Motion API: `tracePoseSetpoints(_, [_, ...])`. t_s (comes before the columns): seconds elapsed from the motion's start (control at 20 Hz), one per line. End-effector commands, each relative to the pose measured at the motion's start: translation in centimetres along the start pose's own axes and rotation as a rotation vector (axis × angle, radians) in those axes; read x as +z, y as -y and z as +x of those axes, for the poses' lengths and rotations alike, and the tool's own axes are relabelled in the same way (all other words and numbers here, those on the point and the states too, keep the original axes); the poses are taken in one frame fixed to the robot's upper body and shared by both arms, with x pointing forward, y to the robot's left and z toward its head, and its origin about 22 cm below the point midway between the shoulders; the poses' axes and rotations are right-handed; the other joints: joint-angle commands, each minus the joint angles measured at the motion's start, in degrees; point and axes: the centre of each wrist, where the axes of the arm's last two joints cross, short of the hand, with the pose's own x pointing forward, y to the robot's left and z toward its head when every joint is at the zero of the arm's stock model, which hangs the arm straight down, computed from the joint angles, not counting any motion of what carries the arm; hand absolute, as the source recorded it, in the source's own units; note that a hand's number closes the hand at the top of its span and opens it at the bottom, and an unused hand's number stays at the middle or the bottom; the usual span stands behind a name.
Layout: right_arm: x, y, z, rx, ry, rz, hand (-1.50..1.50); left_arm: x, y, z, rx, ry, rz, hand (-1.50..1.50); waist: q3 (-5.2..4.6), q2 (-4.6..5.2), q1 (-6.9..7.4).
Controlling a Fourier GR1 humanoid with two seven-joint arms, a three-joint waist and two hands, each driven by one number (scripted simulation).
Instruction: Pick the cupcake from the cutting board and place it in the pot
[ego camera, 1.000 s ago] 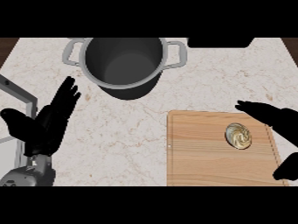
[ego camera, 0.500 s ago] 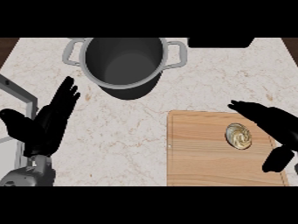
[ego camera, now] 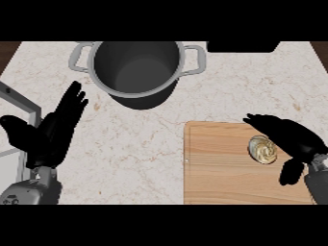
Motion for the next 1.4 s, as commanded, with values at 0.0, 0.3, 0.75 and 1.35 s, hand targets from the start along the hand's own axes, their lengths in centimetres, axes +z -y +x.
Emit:
tracePoseSetpoints(0.0, [0.2,-1.4,-1.8,0.034,-0.032,0.040,-1.50,0.5,1.0,0.1,0.002,-0.004,-0.012,0.00,0.00,-0.02,-0.09])
tracePoseSetpoints(0.3, [-2.9,-2.2,-1.3,0.027,-0.024,0.038,-1.50,1.0,-0.6,0.9,0.007,0.009,-0.016,0.00,0.01,0.00,0.12])
tracePoseSetpoints(0.75, [-2.1,-3.2,0.4,-0.005,0.142,-0.047,1.50,1.0,-0.7,0.3,0.021,-0.001,-0.003,0.00,0.00,-0.04,-0.07])
tracePoseSetpoints(1.35, [-5.4,-4.8,7.5,-0.361,-0.414,-0.186,1.50,0.2,-0.4,-0.3,0.004,-0.011,0.026,0.00,-0.18,-0.54,-1.81])
